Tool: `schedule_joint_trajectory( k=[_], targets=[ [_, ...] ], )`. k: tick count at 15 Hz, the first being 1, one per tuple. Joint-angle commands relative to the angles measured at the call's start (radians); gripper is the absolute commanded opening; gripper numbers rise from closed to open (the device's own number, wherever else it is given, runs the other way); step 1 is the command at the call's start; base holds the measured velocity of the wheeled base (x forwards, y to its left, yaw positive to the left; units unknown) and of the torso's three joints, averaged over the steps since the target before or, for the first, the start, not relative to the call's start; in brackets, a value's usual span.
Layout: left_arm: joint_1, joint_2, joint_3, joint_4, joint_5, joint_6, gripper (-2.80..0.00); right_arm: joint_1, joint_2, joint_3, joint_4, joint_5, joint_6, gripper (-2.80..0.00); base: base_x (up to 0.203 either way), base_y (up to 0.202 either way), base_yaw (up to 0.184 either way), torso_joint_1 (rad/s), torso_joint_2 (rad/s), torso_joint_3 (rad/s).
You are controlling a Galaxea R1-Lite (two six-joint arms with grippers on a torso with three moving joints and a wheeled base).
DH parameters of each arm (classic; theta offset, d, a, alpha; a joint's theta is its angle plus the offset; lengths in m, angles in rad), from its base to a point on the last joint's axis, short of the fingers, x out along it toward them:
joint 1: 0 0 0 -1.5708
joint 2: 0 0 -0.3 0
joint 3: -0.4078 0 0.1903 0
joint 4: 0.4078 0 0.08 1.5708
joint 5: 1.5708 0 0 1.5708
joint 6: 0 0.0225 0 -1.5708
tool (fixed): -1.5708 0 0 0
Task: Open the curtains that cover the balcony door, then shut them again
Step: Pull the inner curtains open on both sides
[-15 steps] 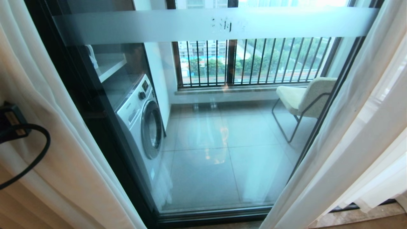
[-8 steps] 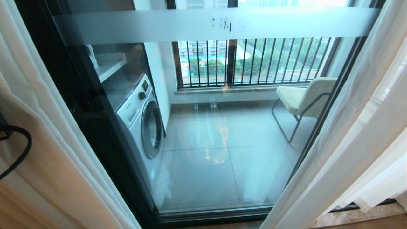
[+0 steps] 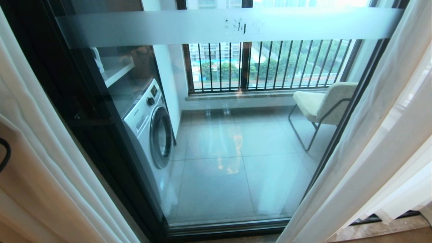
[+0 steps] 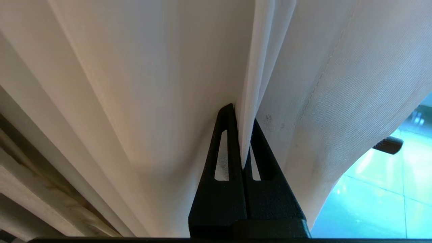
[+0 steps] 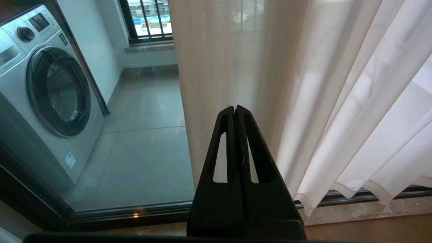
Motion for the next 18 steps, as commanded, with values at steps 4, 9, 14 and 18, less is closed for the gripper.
schedule_joint_trajectory(
  k=[4, 9, 14, 18],
  targets=[
    [0.107, 0.02, -0.009, -0.007, -0.056, -0.001, -2.8, 0.0, 0.0, 0.0, -0.001, 0.0, 0.0, -2.8, 0.0, 0.0, 0.0, 0.0, 0.0, 0.0],
    [0.202, 0.059, -0.017, -0.017, -0.113, -0.002, -2.8, 0.0, 0.0, 0.0, -0.001, 0.0, 0.0, -2.8, 0.0, 0.0, 0.0, 0.0, 0.0, 0.0],
    [0.292, 0.12, -0.066, -0.02, -0.113, -0.027, -2.8, 0.0, 0.0, 0.0, -0.001, 0.0, 0.0, -2.8, 0.0, 0.0, 0.0, 0.0, 0.0, 0.0],
    [0.352, 0.173, -0.107, -0.021, -0.114, -0.035, -2.8, 0.0, 0.0, 0.0, -0.001, 0.0, 0.0, -2.8, 0.0, 0.0, 0.0, 0.0, 0.0, 0.0]
  ],
)
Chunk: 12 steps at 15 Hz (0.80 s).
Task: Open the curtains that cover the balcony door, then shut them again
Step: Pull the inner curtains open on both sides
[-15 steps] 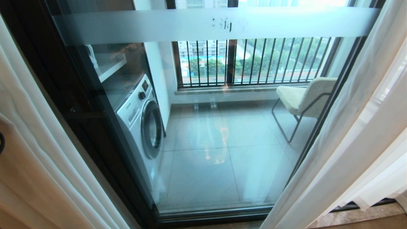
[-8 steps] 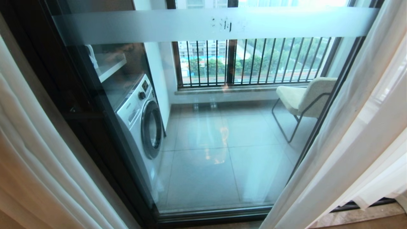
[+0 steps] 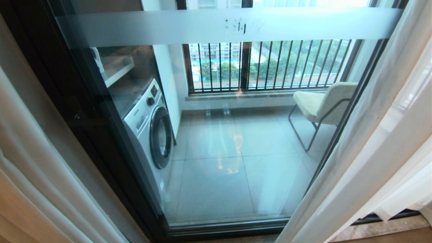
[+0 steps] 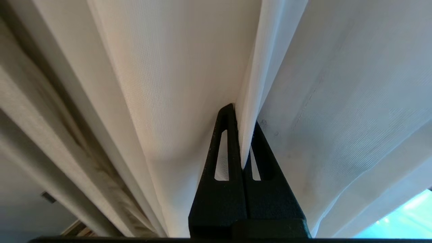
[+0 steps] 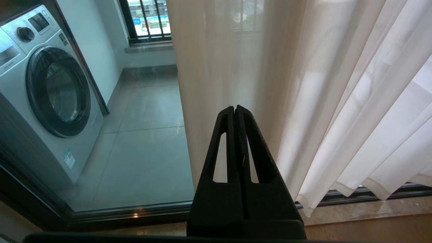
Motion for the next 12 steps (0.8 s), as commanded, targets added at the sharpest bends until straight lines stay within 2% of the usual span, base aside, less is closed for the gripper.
schedule_joint_trajectory(
  k=[1, 10, 12],
  targets=[
    [0.036, 0.052, -0.03, -0.005, 0.001, -0.002, -2.8, 0.0, 0.0, 0.0, -0.001, 0.0, 0.0, -2.8, 0.0, 0.0, 0.0, 0.0, 0.0, 0.0],
    [0.161, 0.217, -0.176, -0.008, -0.029, -0.065, -2.8, 0.0, 0.0, 0.0, -0.001, 0.0, 0.0, -2.8, 0.0, 0.0, 0.0, 0.0, 0.0, 0.0],
    [0.195, 0.265, -0.194, -0.071, -0.041, -0.065, -2.8, 0.0, 0.0, 0.0, -0.001, 0.0, 0.0, -2.8, 0.0, 0.0, 0.0, 0.0, 0.0, 0.0]
  ],
)
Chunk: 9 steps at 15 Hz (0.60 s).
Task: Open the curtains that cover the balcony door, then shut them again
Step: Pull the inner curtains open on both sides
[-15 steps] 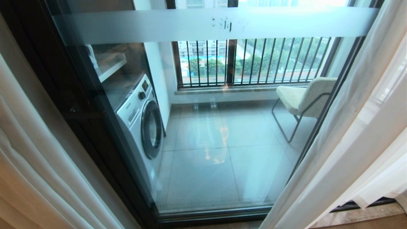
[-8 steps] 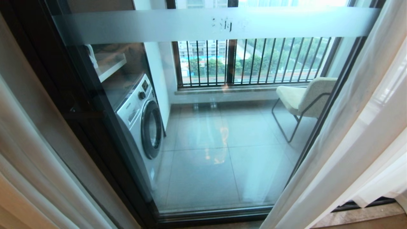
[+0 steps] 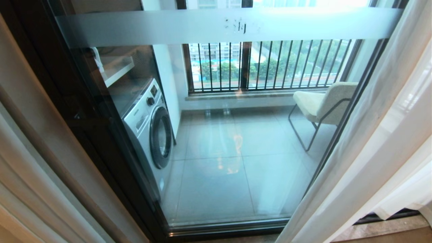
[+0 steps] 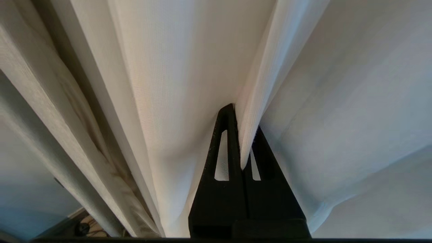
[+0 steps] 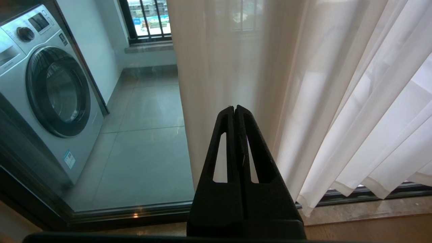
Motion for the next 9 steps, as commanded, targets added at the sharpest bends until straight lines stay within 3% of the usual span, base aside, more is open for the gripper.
schedule_joint_trajectory(
  k=[1, 9],
  targets=[
    [0.045, 0.073, -0.013, -0.081, -0.015, -0.001, -2.8, 0.001, 0.0, 0.0, -0.001, 0.0, 0.0, -2.8, 0.0, 0.0, 0.0, 0.0, 0.0, 0.0],
    [0.167, 0.231, -0.094, -0.183, -0.038, 0.002, -2.8, 0.0, 0.0, 0.0, 0.0, 0.0, 0.0, -2.8, 0.0, 0.0, 0.0, 0.0, 0.0, 0.0]
  ],
)
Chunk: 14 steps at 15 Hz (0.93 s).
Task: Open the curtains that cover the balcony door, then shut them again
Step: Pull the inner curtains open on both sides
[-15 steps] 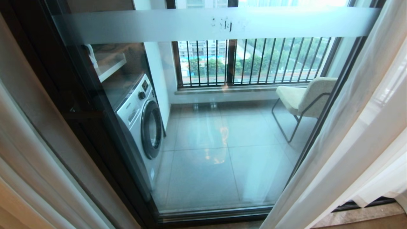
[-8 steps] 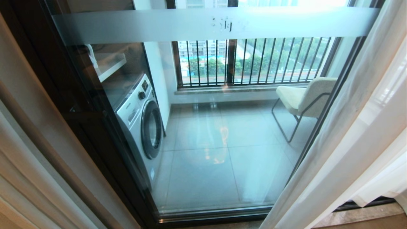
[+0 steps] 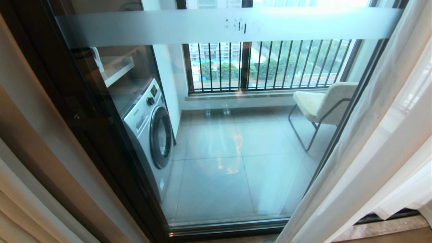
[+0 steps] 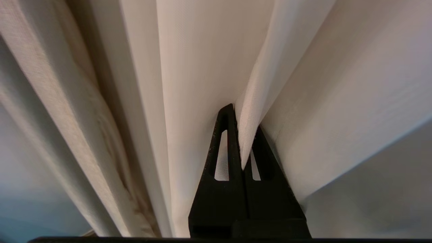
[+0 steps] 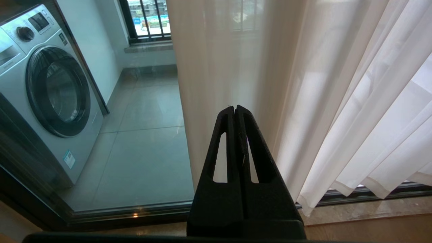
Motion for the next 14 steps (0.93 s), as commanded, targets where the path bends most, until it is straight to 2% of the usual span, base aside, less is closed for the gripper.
schedule_joint_trajectory(
  k=[1, 5, 14],
  targets=[
    [0.027, 0.057, -0.02, -0.018, 0.0, -0.001, -2.8, 0.0, 0.0, 0.0, -0.001, 0.0, 0.0, -2.8, 0.0, 0.0, 0.0, 0.0, 0.0, 0.0],
    [0.091, 0.15, -0.082, -0.107, -0.002, -0.002, -2.8, 0.0, 0.0, 0.0, -0.001, 0.0, 0.0, -2.8, 0.0, 0.0, 0.0, 0.0, 0.0, 0.0],
    [0.187, 0.239, -0.153, -0.108, 0.001, -0.004, -2.8, 0.001, 0.0, 0.0, -0.001, 0.0, 0.0, -2.8, 0.0, 0.0, 0.0, 0.0, 0.0, 0.0]
  ],
)
